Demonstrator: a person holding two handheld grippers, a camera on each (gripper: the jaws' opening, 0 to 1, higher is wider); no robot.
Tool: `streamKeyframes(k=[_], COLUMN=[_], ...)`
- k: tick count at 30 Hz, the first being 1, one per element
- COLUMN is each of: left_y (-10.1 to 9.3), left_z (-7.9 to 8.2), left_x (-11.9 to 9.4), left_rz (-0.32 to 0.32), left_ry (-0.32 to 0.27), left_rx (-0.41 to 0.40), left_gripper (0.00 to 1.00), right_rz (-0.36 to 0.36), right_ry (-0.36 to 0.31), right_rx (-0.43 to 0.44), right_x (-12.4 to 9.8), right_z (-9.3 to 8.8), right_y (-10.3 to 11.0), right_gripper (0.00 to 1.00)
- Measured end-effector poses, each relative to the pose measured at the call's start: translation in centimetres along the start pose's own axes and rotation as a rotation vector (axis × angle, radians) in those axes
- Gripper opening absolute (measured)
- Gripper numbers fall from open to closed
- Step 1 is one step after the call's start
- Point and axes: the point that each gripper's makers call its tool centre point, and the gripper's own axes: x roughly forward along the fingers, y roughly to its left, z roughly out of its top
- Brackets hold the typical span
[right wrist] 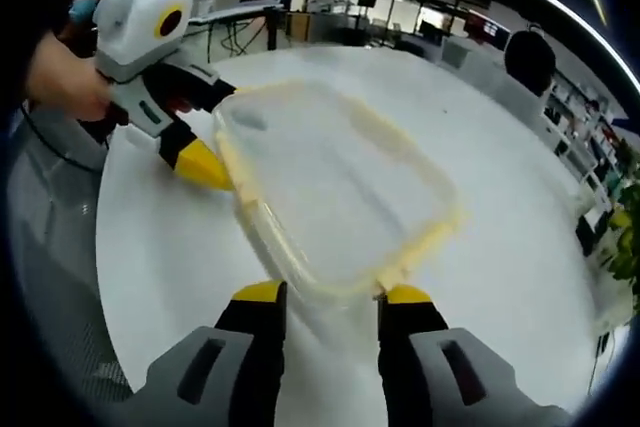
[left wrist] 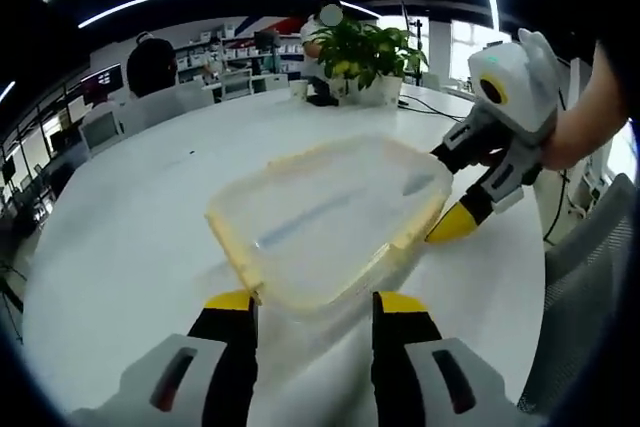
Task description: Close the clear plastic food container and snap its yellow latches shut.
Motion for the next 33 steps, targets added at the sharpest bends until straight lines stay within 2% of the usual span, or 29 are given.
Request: streamKeyframes(k=[11,24,33], left_y=[2.4,4.1,5.8], left_z=[-1.4,-2.0,-2.5], left_x=[-0.8,-1.0,-1.6], left_rz=[0.015,0.023,0.055], left_ry=[0.02,0.027,0.034], left_rx=[0.008,0.026,0.014], left_gripper=[0.39,0.39,0.39], right_rz=[0.012,0.003,0.035], right_ry=[-0.009,-0.02,-0.028], right_rx=[-0.018,-0.003,-0.035], right_x=[1.5,2.5,3.6], right_z=[2.0,3.3,5.0], right_y=[1.3,1.9,2.0], right_gripper=[0.32,0.32,0.31])
